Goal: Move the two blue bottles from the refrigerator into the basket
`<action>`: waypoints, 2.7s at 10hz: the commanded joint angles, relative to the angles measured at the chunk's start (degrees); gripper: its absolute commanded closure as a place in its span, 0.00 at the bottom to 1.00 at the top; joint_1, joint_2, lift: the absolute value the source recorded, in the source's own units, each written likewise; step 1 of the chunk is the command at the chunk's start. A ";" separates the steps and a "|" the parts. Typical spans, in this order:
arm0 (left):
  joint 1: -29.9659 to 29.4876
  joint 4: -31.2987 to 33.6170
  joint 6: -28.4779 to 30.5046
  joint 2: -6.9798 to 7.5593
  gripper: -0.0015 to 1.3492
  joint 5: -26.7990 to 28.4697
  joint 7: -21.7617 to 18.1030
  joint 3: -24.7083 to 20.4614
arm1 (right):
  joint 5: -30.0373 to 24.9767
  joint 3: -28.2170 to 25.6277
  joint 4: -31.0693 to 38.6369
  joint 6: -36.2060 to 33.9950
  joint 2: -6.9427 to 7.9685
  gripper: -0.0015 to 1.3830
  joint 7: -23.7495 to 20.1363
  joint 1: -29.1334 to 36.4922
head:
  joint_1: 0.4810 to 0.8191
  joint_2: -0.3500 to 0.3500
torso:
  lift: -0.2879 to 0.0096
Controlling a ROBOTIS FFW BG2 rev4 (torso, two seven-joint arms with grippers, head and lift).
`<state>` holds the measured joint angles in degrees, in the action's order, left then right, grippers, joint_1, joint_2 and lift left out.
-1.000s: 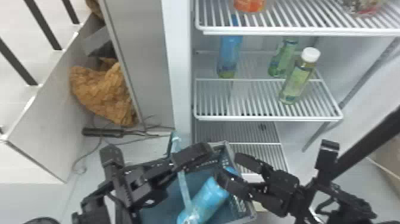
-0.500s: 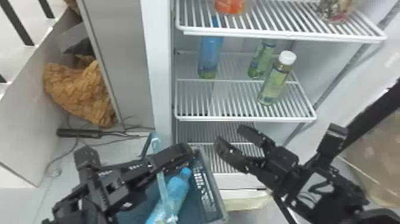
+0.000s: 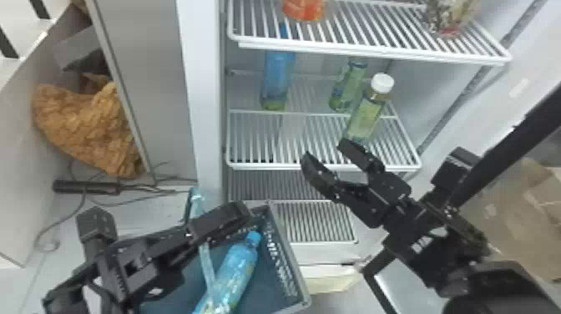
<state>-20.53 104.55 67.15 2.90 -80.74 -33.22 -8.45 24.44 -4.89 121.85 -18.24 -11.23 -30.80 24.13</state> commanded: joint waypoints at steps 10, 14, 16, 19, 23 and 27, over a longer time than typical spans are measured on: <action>0.00 0.01 0.35 0.27 0.89 0.07 0.00 0.11 | -5.35 6.49 -21.65 10.09 0.69 0.09 6.37 -19.21 | 0.63 0.25 | 0.23; 0.14 0.01 0.35 0.18 0.89 0.18 0.08 0.11 | -6.27 8.66 -30.09 10.94 1.65 0.09 8.48 -25.82 | 0.63 0.26 | 0.23; 0.28 0.01 0.35 0.18 0.89 0.18 0.17 0.11 | -6.61 10.37 -33.33 11.22 1.92 0.08 9.62 -28.77 | 0.63 0.27 | 0.23; 0.42 0.01 0.35 0.18 0.89 0.30 0.17 0.11 | -7.30 12.43 -37.69 9.67 1.92 0.07 10.59 -33.55 | 0.63 0.30 | 0.23; 0.56 0.01 0.49 0.18 0.89 0.18 0.17 0.11 | -7.87 15.17 -43.03 9.67 1.83 0.06 12.26 -38.76 | 0.63 0.32 | 0.23; 0.98 0.01 0.49 0.18 0.89 0.30 0.17 0.11 | -7.41 18.71 -48.09 9.53 1.57 0.06 13.66 -43.54 | 0.63 0.35 | 0.23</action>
<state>-19.65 104.55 67.53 3.08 -80.44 -33.04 -8.30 16.94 13.27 74.49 -8.72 -9.61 -17.14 -18.64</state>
